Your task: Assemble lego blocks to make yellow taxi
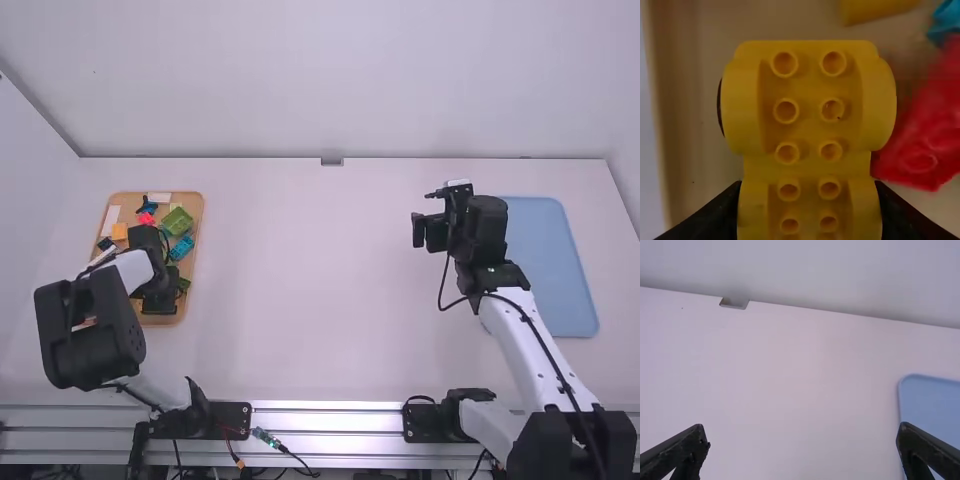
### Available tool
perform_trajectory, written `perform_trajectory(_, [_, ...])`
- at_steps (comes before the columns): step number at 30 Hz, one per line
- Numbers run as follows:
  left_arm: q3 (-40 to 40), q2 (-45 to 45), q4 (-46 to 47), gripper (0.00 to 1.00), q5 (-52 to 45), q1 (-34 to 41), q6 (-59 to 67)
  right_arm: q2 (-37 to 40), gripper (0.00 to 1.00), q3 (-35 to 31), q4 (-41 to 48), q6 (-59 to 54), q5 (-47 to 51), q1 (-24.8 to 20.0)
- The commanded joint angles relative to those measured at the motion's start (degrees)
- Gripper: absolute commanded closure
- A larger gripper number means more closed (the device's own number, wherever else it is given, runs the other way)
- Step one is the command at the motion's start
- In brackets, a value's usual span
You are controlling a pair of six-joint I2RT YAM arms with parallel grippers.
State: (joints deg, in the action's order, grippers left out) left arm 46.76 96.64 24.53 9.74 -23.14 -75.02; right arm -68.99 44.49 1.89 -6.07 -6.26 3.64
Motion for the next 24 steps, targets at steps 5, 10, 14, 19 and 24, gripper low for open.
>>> perform_trajectory(5, [-0.7, 0.66, 0.5, 0.41, 0.15, 0.22, 0.09, -0.24, 0.01, 1.09, 0.0, 0.28, -0.13, 0.17])
perform_trajectory(10, [-0.37, 0.66, 0.76, 0.5, 0.35, 0.2, 0.09, -0.24, 0.01, 1.09, 0.0, 0.31, -0.13, 0.17])
perform_trajectory(14, [0.68, 0.63, 1.64, 0.57, 0.39, 0.22, 0.11, -0.24, 0.01, 1.09, 0.02, 0.28, -0.15, 0.17])
perform_trajectory(19, [4.02, 0.55, 5.53, 0.59, 0.41, 0.22, 0.51, -0.24, 0.01, 1.09, 0.02, 0.28, -0.15, 0.17])
perform_trajectory(24, [8.09, 0.52, 9.88, 0.57, 0.43, 0.2, 0.53, -0.24, 0.01, 1.09, 0.0, 0.26, -0.15, 0.17])
